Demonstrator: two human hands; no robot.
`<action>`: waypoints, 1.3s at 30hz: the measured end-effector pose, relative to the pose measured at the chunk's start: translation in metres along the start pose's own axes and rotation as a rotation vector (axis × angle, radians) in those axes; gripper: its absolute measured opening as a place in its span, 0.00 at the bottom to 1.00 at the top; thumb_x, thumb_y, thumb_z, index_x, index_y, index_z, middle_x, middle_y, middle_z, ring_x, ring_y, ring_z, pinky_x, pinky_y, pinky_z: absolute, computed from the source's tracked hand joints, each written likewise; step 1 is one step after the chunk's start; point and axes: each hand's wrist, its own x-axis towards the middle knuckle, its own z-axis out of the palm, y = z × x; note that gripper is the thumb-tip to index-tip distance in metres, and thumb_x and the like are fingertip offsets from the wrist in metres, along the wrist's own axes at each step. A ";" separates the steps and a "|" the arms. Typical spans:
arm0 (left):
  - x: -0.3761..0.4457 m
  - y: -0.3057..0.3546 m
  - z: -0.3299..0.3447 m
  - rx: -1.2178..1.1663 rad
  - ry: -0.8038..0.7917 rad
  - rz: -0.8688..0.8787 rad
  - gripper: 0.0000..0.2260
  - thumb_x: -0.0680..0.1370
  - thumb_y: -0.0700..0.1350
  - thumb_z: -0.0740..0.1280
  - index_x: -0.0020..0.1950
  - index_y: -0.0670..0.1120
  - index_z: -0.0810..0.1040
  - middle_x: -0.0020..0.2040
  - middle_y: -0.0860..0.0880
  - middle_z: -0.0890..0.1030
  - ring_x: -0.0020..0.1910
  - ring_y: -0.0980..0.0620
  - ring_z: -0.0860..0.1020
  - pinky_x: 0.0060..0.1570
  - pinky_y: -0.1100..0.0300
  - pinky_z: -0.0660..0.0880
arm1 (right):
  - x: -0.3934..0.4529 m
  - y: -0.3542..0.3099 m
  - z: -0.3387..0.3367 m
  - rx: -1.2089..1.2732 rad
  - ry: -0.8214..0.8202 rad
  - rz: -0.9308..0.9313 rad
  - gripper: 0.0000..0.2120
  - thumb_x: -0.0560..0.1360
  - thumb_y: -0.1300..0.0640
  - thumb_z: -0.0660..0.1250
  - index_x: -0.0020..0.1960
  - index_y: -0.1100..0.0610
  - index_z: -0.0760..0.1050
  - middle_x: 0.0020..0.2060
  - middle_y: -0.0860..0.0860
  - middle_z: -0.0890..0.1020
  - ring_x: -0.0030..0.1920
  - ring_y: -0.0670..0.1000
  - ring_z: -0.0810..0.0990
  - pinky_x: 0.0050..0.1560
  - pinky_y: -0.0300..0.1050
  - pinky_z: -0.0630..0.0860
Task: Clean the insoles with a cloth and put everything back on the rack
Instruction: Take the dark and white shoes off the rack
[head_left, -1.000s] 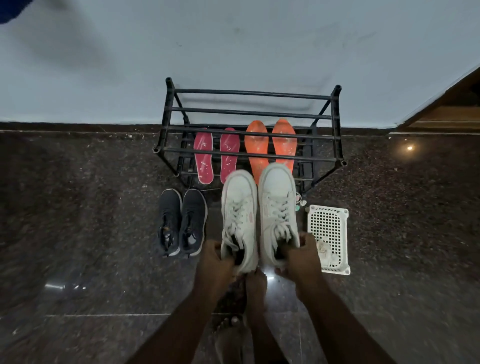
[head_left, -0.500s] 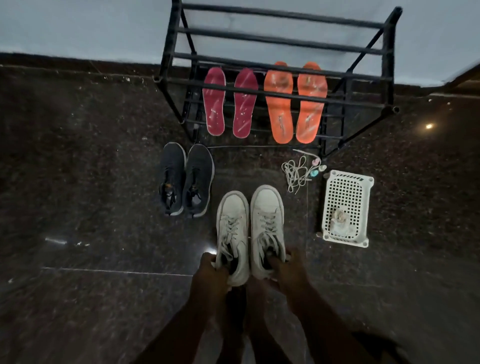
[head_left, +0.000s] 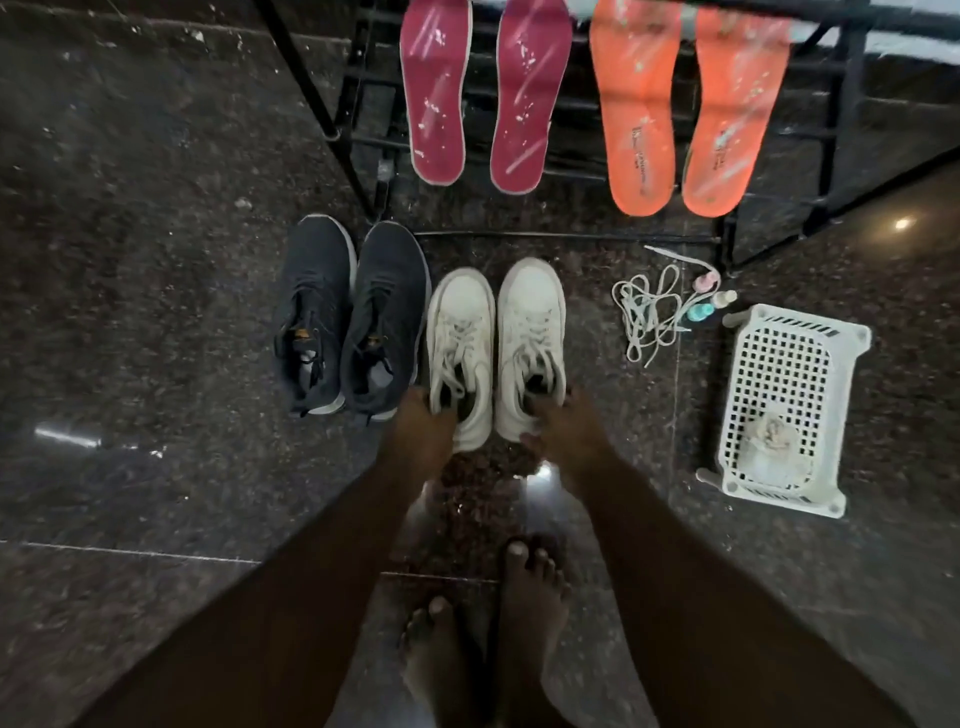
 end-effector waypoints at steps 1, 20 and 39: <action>0.015 0.002 0.001 0.010 0.000 -0.006 0.20 0.66 0.59 0.67 0.53 0.49 0.79 0.46 0.44 0.85 0.45 0.44 0.85 0.47 0.40 0.82 | 0.013 -0.003 0.003 -0.001 -0.006 -0.012 0.09 0.75 0.59 0.71 0.55 0.54 0.76 0.46 0.58 0.81 0.36 0.51 0.80 0.36 0.48 0.79; 0.035 0.070 0.010 0.076 0.196 0.173 0.20 0.74 0.47 0.64 0.67 0.49 0.73 0.56 0.47 0.81 0.54 0.44 0.80 0.56 0.46 0.79 | 0.104 -0.014 0.040 -0.031 0.099 -0.216 0.10 0.70 0.51 0.68 0.52 0.49 0.75 0.48 0.55 0.83 0.47 0.56 0.84 0.44 0.62 0.82; -0.039 0.121 -0.023 0.064 0.034 0.140 0.24 0.81 0.42 0.65 0.76 0.41 0.66 0.67 0.44 0.76 0.69 0.44 0.73 0.69 0.54 0.69 | 0.001 -0.078 0.027 -0.359 0.123 -0.240 0.12 0.66 0.54 0.69 0.48 0.56 0.77 0.39 0.51 0.81 0.39 0.54 0.80 0.40 0.50 0.78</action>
